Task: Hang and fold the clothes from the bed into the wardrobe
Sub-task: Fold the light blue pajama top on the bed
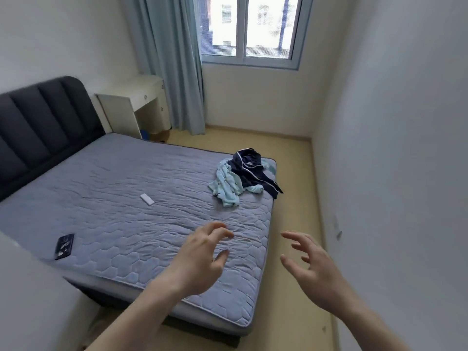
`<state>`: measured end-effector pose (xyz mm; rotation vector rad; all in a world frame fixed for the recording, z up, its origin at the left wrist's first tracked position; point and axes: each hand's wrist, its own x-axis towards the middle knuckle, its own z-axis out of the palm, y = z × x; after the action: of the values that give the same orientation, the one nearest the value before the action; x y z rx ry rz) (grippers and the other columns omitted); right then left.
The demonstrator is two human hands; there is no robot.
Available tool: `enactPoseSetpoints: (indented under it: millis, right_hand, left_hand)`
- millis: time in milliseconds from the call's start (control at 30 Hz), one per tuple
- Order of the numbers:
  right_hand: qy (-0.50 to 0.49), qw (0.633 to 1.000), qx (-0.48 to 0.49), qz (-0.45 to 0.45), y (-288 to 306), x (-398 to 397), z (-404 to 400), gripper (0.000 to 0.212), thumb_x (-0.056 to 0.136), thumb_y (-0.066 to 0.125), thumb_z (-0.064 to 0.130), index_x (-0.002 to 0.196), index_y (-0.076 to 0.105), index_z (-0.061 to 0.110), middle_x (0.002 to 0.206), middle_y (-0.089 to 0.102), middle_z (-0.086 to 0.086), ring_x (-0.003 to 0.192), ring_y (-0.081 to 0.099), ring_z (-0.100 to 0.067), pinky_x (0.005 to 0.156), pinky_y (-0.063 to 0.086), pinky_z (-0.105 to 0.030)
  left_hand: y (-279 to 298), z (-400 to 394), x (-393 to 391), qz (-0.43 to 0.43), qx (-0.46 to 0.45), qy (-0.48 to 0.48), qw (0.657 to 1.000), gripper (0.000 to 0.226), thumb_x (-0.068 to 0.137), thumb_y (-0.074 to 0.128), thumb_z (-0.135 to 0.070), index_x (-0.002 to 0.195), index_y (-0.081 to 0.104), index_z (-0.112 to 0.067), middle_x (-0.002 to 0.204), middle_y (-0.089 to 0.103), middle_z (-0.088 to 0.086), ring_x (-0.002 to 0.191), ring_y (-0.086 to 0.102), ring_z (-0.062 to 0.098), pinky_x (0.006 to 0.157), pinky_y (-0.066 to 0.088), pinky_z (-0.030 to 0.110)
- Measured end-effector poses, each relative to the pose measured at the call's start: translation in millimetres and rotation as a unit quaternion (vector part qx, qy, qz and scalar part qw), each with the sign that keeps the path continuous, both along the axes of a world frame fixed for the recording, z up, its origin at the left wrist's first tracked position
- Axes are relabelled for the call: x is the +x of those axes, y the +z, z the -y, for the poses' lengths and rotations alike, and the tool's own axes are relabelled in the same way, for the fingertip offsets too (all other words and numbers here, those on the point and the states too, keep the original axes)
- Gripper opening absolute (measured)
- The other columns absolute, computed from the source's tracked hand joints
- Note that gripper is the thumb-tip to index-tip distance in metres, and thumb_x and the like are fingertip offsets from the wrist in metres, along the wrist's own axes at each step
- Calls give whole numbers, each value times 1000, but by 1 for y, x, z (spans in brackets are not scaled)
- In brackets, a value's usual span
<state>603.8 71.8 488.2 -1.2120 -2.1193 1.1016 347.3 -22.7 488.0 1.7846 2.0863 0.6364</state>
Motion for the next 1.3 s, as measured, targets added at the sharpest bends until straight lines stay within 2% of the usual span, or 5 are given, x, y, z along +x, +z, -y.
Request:
enactPoseSetpoints:
  millis: [100, 267, 567, 800, 1300]
  right_hand:
    - [12, 1000, -13, -6, -10, 13, -57, 42, 95, 70, 27, 132, 55, 41, 139, 50, 23, 124, 53, -1, 98, 42, -18]
    - [49, 999, -11, 9, -23, 30, -150, 43, 94, 71, 30, 130, 54, 46, 137, 48, 29, 123, 51, 4, 90, 39, -3]
    - [139, 990, -6, 12, -16, 12, -325, 39, 96, 66, 42, 130, 51, 53, 130, 44, 42, 121, 46, 16, 89, 41, -8]
    - [207, 978, -23, 30, -41, -50, -420, 38, 96, 66, 43, 129, 52, 53, 132, 46, 38, 121, 45, 17, 95, 40, -12]
    - [207, 958, -97, 176, -106, -188, -632, 37, 97, 65, 39, 128, 50, 51, 130, 44, 37, 122, 49, 8, 85, 41, -10]
  left_hand:
    - [-7, -62, 16, 4, -4, 8, 1000, 32, 99, 57, -36, 131, 56, -39, 145, 40, -22, 134, 38, 4, 114, 32, 30]
    - [-17, -134, 36, 11, -14, 49, 999, 30, 98, 59, -34, 128, 58, -38, 139, 42, -22, 130, 43, 4, 110, 34, 26]
    - [-26, -244, 39, 45, -29, 139, 989, 28, 96, 61, -36, 124, 58, -41, 136, 43, -25, 128, 46, 4, 111, 38, 34]
    - [-59, -308, -19, 56, -47, 203, 976, 26, 95, 61, -34, 119, 56, -45, 130, 44, -28, 124, 48, 3, 109, 39, 32]
    - [-164, -537, -176, 153, -138, 249, 946, 25, 98, 56, -33, 123, 57, -36, 131, 45, -17, 124, 49, 10, 109, 40, 32]
